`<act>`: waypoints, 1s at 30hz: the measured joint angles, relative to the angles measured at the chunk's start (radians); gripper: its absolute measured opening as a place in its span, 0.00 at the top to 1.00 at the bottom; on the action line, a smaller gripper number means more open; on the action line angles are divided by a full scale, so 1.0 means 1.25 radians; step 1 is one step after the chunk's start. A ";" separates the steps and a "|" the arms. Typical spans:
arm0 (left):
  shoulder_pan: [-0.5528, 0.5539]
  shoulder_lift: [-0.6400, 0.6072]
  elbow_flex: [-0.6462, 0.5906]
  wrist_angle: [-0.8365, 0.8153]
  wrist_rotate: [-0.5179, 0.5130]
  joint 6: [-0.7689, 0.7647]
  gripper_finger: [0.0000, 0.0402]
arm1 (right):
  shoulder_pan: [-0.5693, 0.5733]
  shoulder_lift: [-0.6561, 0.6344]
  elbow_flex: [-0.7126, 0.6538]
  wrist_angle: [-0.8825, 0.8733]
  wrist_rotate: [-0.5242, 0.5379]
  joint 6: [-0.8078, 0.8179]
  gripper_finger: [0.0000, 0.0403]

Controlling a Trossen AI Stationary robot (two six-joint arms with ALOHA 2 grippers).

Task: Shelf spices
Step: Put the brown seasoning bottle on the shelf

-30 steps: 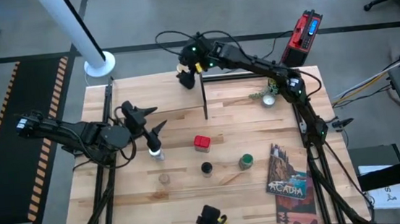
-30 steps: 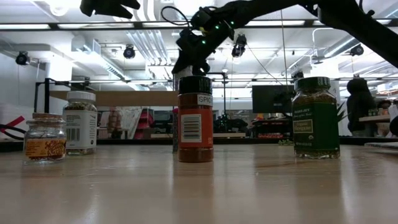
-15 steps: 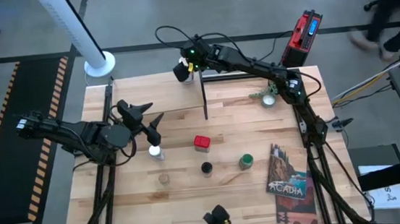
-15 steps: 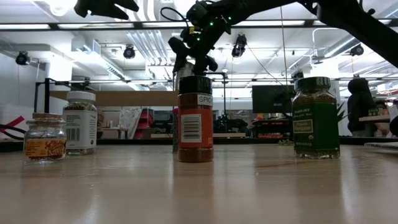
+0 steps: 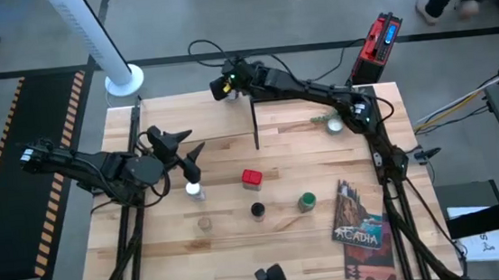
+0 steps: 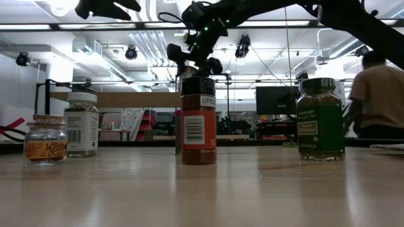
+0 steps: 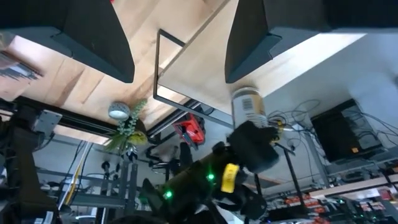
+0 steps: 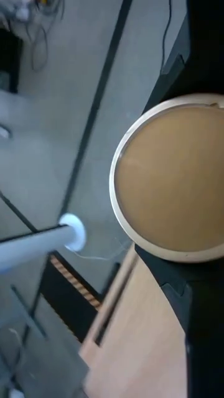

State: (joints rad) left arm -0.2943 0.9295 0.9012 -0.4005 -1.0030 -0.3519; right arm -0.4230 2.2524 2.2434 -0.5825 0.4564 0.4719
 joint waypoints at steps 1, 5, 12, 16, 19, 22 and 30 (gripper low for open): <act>0.000 0.000 0.000 -0.003 0.002 -0.002 0.40 | 0.003 0.003 0.002 0.008 0.019 0.010 0.37; 0.000 0.001 0.000 -0.007 0.020 -0.005 0.40 | 0.014 0.008 0.001 0.029 0.071 0.065 0.37; 0.000 -0.001 0.000 -0.015 0.021 -0.003 0.40 | 0.021 0.008 0.001 0.031 0.084 0.132 0.37; 0.000 -0.004 0.000 -0.023 0.021 -0.003 0.40 | 0.036 0.009 0.002 0.030 0.088 0.093 0.37; -0.001 -0.005 0.000 -0.024 0.021 -0.001 0.40 | 0.046 0.008 0.002 0.027 0.099 0.068 0.37; -0.001 -0.005 0.000 -0.025 0.021 -0.001 0.40 | 0.050 0.008 0.002 0.024 0.102 0.029 0.37; -0.001 -0.006 0.000 -0.026 0.022 -0.001 0.40 | 0.052 0.006 0.003 0.005 0.109 -0.038 0.37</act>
State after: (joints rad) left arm -0.2951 0.9218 0.9009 -0.4332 -0.9749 -0.3538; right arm -0.3580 2.2605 2.2471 -0.5765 0.5922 0.4247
